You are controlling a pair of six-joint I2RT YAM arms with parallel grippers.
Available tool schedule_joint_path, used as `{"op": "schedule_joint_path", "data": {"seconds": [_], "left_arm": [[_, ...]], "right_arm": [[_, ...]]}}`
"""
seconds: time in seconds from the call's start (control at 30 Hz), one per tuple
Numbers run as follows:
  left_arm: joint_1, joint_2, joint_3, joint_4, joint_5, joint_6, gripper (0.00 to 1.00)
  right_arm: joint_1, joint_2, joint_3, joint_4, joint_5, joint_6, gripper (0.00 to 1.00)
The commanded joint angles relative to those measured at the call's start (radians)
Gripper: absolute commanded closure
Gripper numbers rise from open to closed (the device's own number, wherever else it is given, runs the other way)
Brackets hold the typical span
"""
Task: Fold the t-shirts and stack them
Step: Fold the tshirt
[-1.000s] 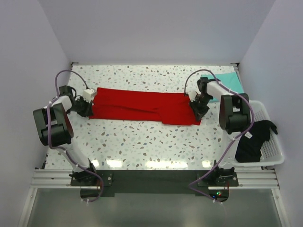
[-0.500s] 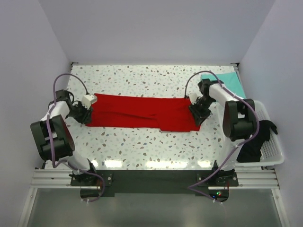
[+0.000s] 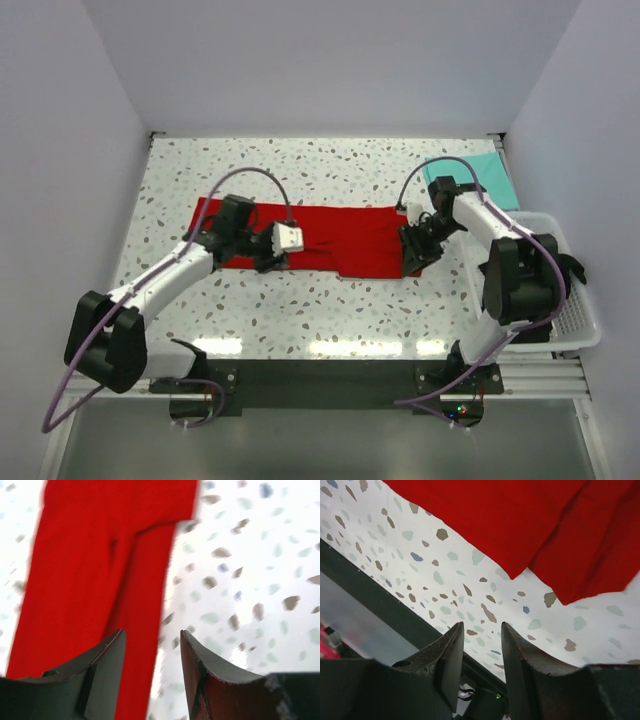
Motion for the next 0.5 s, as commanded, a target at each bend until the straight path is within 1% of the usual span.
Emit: {"op": "schedule_joint_path", "data": {"seconds": [0.0,0.1,0.2,0.27,0.37,0.47], "left_arm": [[-0.201,-0.012,-0.084,0.238,-0.05,-0.075,0.47],[-0.292,0.047,-0.078,0.284,-0.099,-0.063,0.49],[-0.332,0.092,-0.096,0.332,-0.111,-0.023,0.5],[-0.349,0.115,-0.116,0.362,-0.122,0.005,0.49],[-0.387,0.147,-0.127,0.372,-0.13,0.055,0.49],[-0.433,0.147,-0.168,0.42,-0.174,0.146,0.49]], "right_arm": [[-0.001,0.05,-0.047,0.076,-0.063,0.076,0.6],[-0.001,0.085,-0.055,0.106,-0.043,0.091,0.6],[-0.001,0.099,-0.068,0.174,-0.019,0.114,0.6],[0.0,0.127,-0.07,0.195,-0.022,0.128,0.6],[0.0,0.165,-0.065,0.21,-0.036,0.134,0.63],[0.0,0.193,-0.064,0.222,-0.039,0.14,0.65]]}}
